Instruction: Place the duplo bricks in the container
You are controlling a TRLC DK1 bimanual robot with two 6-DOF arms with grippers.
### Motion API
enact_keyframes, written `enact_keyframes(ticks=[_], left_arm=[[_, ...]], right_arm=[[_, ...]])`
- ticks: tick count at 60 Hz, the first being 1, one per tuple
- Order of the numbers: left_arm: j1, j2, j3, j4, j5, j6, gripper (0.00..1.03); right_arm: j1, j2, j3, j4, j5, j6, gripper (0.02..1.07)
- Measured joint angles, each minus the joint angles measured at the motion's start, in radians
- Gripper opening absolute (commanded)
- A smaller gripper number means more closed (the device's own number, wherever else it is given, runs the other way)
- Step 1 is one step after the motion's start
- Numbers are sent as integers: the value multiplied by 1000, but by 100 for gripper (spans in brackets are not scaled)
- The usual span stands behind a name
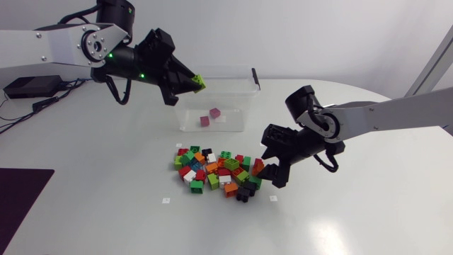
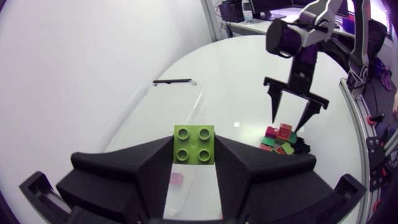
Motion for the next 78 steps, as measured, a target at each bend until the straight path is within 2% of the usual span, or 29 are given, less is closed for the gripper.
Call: enact_keyframes(ticks=[4,7,15,20,31,51,55,63,66,68,78], left_arm=[[9,17,28,19,0,-34,17],[13,35,49,35,3,-61,17],[23,93,105,64,3,-118,17],[29,133,143,68,-6,-142,18],[42,211,209,91,-36,-187,18],[55,328,316,120,-101,-245,20],[59,344,337,121,-122,-256,34],[68,366,360,121,-143,-275,84],[70,372,366,121,-146,-279,96],[71,374,368,121,-149,-282,99],[78,375,368,121,-151,-290,99]], right_arm=[[0,6,2,0,0,0,50],[0,10,3,4,-4,0,45],[0,12,6,7,-7,0,43],[1,14,9,6,-7,0,26],[18,14,10,5,-7,1,21],[51,-79,9,-46,-6,16,20],[58,-119,9,-54,-6,28,20],[61,-174,9,-65,-3,40,20],[61,-188,9,-76,-1,49,20],[61,-195,9,-80,1,52,20],[61,-212,34,-88,5,89,20]])
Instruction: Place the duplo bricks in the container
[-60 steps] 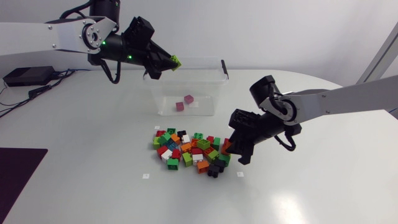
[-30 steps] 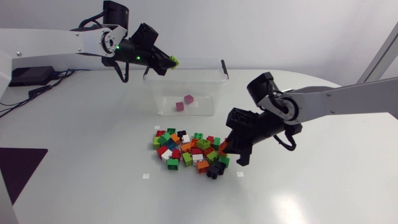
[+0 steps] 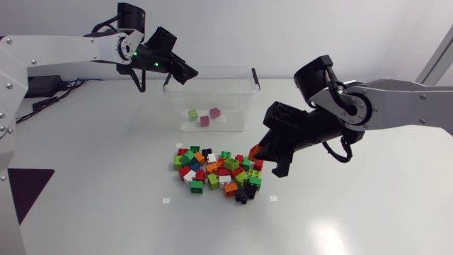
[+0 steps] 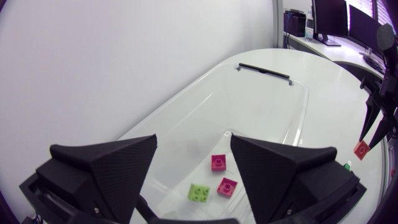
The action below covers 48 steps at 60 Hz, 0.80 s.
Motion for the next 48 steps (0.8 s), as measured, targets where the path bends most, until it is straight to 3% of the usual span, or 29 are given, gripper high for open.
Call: enact_keyframes(ticks=[10,21,48], left_arm=[[11,-20,-15,0,0,-17,99],[14,-168,-159,0,5,-13,98],[61,-443,-549,5,130,174,98]], right_arm=[[-2,0,82,1,23,46,20],[-2,23,195,9,45,93,20],[-21,197,440,16,57,191,20]])
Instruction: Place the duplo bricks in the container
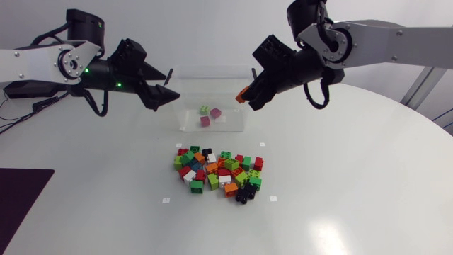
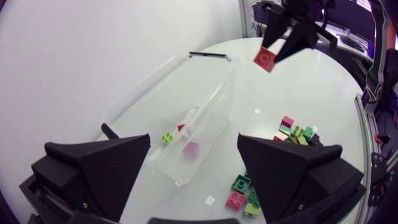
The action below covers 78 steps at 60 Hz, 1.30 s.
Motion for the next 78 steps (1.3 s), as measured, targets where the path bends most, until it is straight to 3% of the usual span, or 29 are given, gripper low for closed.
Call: enact_keyframes(ticks=[20,61,65,73,78], left_arm=[[16,-70,-183,-34,32,166,97],[-52,-29,-260,-32,32,301,96],[-57,-13,-260,-32,32,315,96],[-61,37,-257,-32,29,350,96],[-61,74,-243,-53,28,384,96]], right_arm=[[-13,118,177,6,22,40,20],[-21,467,607,5,86,92,20],[-21,489,637,-6,92,93,29],[-21,528,675,-16,93,93,91],[-21,535,679,-23,94,96,98]])
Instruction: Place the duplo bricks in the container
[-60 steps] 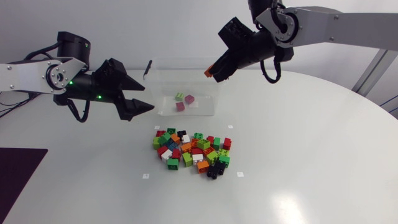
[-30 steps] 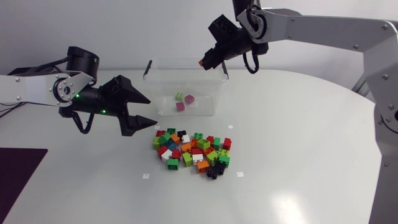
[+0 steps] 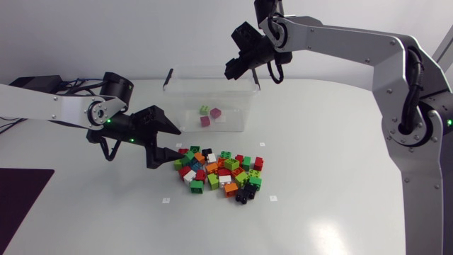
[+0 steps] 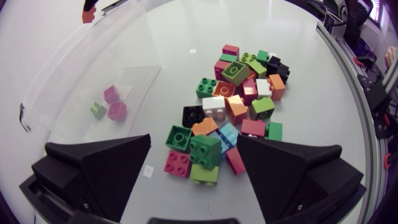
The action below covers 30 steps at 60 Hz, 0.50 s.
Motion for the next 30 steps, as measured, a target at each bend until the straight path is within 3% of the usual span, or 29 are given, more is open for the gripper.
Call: enact_keyframes(ticks=[13,21,30], left_arm=[[0,62,78,-80,0,56,96],[-2,62,81,-79,0,58,91],[-4,45,3,74,-37,17,91]], right_arm=[[0,-11,-16,-2,3,0,101],[-1,-105,-153,41,26,0,101],[-1,-276,-346,125,56,0,101]])
